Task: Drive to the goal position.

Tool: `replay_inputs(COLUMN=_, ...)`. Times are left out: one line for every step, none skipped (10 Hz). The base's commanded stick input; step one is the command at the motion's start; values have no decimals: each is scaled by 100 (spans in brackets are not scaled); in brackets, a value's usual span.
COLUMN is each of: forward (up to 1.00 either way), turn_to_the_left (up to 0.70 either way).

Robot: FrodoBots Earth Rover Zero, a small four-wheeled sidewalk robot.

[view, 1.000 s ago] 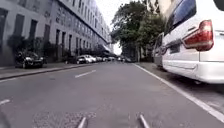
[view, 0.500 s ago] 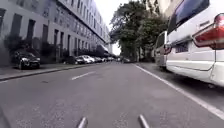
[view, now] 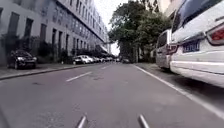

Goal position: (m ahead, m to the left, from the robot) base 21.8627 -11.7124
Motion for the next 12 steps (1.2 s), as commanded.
replay_inputs(forward=70, turn_to_the_left=0)
replay_inputs(forward=70, turn_to_the_left=0)
replay_inputs(forward=70, turn_to_the_left=0)
replay_inputs(forward=70, turn_to_the_left=0)
replay_inputs(forward=70, turn_to_the_left=0)
replay_inputs(forward=70, turn_to_the_left=0)
replay_inputs(forward=70, turn_to_the_left=0)
replay_inputs(forward=70, turn_to_the_left=0)
replay_inputs(forward=70, turn_to_the_left=0)
replay_inputs(forward=70, turn_to_the_left=0)
replay_inputs(forward=70, turn_to_the_left=0)
replay_inputs(forward=70, turn_to_the_left=0)
